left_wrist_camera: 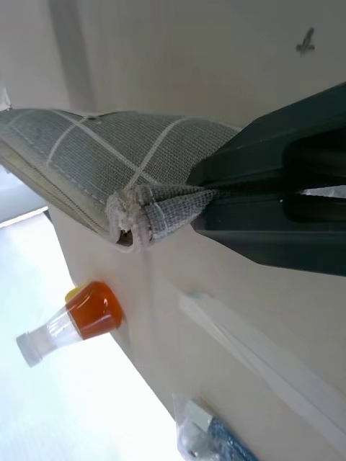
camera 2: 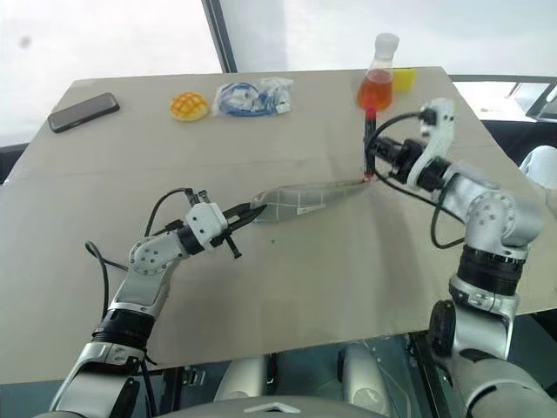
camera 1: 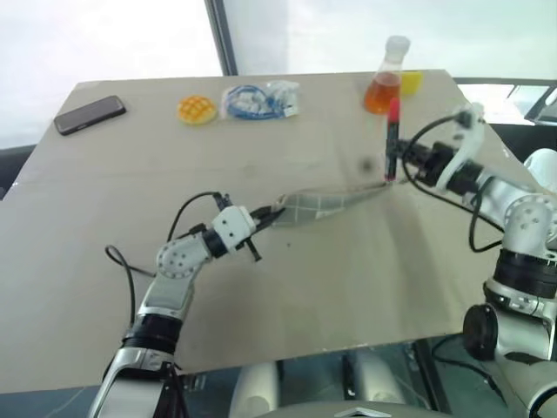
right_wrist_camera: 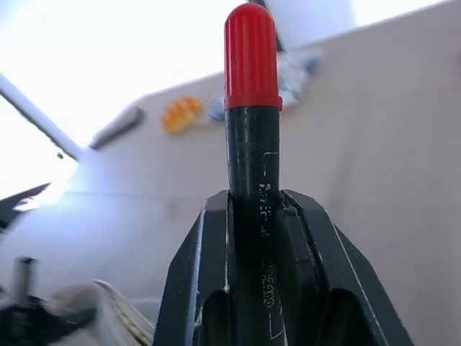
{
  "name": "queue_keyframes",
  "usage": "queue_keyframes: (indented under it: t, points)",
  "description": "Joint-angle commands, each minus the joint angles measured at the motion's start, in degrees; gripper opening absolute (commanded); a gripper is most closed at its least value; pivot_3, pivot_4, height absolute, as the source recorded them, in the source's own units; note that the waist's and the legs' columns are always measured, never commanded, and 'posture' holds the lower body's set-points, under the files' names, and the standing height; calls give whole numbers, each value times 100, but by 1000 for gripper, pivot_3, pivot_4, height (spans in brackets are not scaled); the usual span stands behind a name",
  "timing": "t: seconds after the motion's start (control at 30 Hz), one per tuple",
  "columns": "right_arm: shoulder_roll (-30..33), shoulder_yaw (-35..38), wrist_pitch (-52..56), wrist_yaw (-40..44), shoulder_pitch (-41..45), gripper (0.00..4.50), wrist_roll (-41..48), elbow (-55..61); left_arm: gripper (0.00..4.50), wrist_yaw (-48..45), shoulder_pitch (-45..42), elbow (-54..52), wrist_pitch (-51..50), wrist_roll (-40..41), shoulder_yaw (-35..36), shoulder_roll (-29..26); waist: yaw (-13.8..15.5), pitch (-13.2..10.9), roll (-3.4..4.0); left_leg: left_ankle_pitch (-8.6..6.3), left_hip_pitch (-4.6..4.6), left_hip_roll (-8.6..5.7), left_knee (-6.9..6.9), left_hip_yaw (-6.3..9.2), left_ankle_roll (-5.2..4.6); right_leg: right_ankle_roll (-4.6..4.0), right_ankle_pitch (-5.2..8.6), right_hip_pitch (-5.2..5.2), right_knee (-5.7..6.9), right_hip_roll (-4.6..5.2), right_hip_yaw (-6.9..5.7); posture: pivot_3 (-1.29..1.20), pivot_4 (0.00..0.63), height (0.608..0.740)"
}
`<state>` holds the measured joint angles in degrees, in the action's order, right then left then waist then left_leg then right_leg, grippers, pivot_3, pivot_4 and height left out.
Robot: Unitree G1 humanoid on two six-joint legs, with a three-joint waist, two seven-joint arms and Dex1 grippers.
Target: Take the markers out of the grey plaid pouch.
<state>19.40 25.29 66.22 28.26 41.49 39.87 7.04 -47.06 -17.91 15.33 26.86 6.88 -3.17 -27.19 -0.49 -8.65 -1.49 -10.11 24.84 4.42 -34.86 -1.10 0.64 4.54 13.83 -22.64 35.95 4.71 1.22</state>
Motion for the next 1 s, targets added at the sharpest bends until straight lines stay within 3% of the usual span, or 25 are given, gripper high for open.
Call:
queue_keyframes:
  t: [0.03,0.2,0.4,0.53,0.67,0.77,0.83,1.0]
  points:
    - [-175,176,218,-162,-206,283,832,1072,0,262,117,28,-200,-28,245,-126,12,0,0,0,2,0,3,0,0,0,0,-1,-3,1,0,0,150,740]
    - [-794,-248,236,-732,-409,283,1434,1821,0,381,9,-183,-397,2,138,7,-27,-1,2,0,-1,0,8,-1,0,1,0,-2,-1,0,2,0,150,740]
    - [-1697,9,-43,-1977,-174,283,2891,1840,0,521,-241,-194,-665,-137,63,59,-13,-1,2,1,-1,1,-5,0,0,-1,0,1,2,-1,3,0,150,740]
    - [-1505,-59,-178,-2507,-363,283,3447,1900,0,687,-402,-207,-898,-115,139,98,5,0,1,1,6,-2,-8,0,0,-1,0,4,-4,2,3,0,150,740]
    - [-1062,499,-905,-3014,-397,283,3777,1678,0,766,-314,-190,-1074,-156,185,13,-3,-1,2,1,7,-2,-7,0,0,0,0,3,-5,2,3,0,150,740]
    - [-986,808,-1525,-3678,-238,283,4977,1309,0,819,-287,-260,-1160,-163,204,-8,-21,-1,2,1,4,0,-6,0,-1,0,0,2,-4,-1,3,0,150,740]
    - [-846,643,-1632,-3817,-305,283,5532,1277,0,828,-308,-370,-1199,-78,207,51,-33,-2,3,1,2,2,-5,0,-1,0,0,2,-1,-3,5,0,150,740]
    - [-455,-354,-1363,-3605,-686,283,5977,1553,0,883,-397,-523,-1231,-10,153,226,-39,-2,3,0,2,3,-1,-1,-2,0,0,2,-3,-4,9,0,150,740]
